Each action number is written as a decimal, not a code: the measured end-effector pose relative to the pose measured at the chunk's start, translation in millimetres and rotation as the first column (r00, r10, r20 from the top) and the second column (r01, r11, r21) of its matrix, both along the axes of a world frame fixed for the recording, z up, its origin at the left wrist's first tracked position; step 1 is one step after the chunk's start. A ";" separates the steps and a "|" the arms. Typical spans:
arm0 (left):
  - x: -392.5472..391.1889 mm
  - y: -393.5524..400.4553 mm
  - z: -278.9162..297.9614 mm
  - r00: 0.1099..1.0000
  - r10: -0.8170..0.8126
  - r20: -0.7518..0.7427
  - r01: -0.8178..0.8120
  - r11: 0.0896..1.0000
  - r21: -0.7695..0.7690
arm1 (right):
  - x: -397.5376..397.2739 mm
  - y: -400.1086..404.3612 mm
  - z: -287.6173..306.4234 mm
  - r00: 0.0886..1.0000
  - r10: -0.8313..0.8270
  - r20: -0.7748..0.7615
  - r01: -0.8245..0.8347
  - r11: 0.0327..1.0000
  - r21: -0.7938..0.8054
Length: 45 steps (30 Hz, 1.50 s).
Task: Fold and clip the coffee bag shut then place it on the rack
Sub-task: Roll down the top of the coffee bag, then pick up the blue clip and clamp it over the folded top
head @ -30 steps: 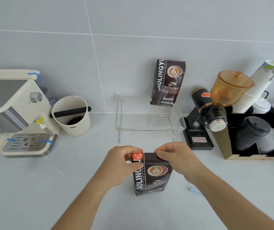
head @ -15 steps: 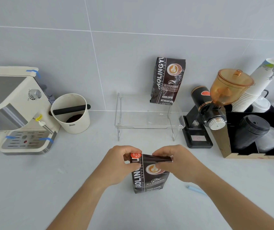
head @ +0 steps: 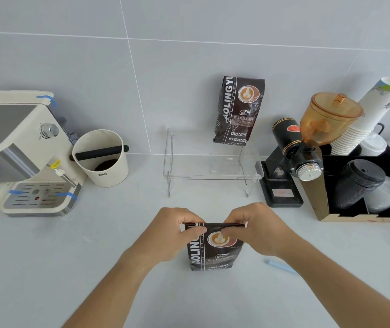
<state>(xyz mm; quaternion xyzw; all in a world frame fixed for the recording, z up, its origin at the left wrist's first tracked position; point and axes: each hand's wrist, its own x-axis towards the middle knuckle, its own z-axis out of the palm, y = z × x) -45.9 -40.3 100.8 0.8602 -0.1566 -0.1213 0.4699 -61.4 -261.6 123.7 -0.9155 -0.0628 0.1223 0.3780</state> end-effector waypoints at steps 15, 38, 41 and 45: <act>9.2 8.2 -15.6 0.998 0.033 -0.059 -0.044 0.979 -0.198 | 2.4 -21.4 -9.7 0.999 -0.051 -0.020 0.054 0.968 0.243; 7.5 1.1 -32.6 0.963 0.149 -0.225 -0.233 0.881 -0.411 | -51.7 -151.6 -124.3 0.859 -0.510 -0.039 0.450 0.789 -0.418; 6.7 -1.2 -31.1 0.959 0.150 -0.239 -0.241 0.874 -0.421 | -53.8 -162.0 -136.1 0.837 -0.543 -0.065 0.445 0.744 -0.498; 7.3 -1.5 -30.2 0.954 0.170 -0.247 -0.264 0.868 -0.421 | -54.9 -168.6 -148.0 0.824 -0.549 -0.144 0.375 0.717 -0.588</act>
